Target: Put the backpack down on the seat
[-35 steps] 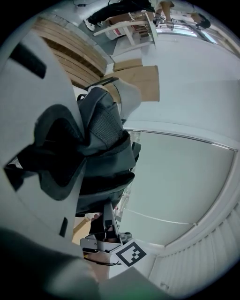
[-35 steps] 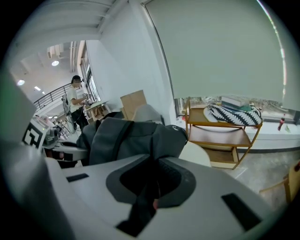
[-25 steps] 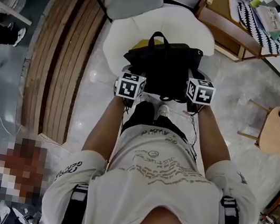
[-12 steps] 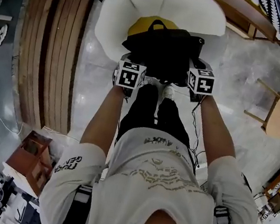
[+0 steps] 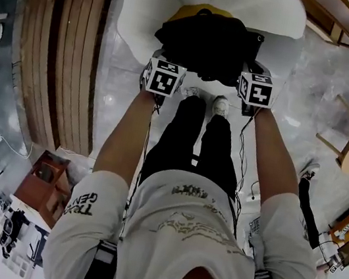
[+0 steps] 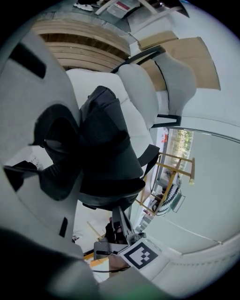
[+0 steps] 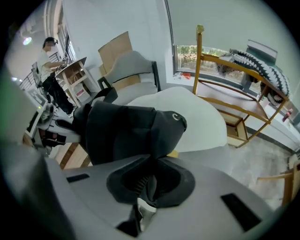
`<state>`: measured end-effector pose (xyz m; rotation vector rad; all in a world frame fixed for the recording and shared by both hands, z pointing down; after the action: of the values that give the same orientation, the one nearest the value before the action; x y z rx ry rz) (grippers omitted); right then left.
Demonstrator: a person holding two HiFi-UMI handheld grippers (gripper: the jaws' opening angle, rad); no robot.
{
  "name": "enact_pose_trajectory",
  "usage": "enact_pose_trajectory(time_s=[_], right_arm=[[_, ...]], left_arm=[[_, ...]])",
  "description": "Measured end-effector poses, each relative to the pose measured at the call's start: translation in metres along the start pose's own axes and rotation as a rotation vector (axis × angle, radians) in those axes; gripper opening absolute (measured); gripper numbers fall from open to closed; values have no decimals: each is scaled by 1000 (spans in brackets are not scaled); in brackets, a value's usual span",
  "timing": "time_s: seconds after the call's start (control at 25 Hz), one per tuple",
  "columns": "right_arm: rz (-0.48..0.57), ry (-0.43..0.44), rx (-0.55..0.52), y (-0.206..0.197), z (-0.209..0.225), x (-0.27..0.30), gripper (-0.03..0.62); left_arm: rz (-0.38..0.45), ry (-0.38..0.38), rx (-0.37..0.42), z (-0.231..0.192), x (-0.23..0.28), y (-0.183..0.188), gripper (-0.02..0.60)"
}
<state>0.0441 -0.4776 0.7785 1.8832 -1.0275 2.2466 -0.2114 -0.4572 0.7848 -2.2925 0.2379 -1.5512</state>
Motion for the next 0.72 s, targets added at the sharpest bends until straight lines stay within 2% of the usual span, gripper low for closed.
enact_pose_trajectory(time_s=[0.16, 0.44, 0.72], right_arm=[[-17, 32, -37, 1, -8, 34, 37], [-2, -12, -66, 19, -5, 68, 38], [-10, -22, -40, 13, -8, 68, 38]], left_arm=[[-22, 23, -32, -27, 23, -3, 87], [-43, 10, -63, -55, 47, 4, 94], [-43, 33, -76, -53, 52, -4, 104]])
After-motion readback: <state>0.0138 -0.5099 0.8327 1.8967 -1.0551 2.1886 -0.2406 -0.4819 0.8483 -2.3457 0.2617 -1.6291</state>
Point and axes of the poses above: the fingertips, and each gripper's own axes: x forward along the fingers, z to its right, y out of its top, the point moved 7 cm from there along -x, backward along the fingers, and after that the axes turned 12 degrees about -x, right-handed, at the moved point
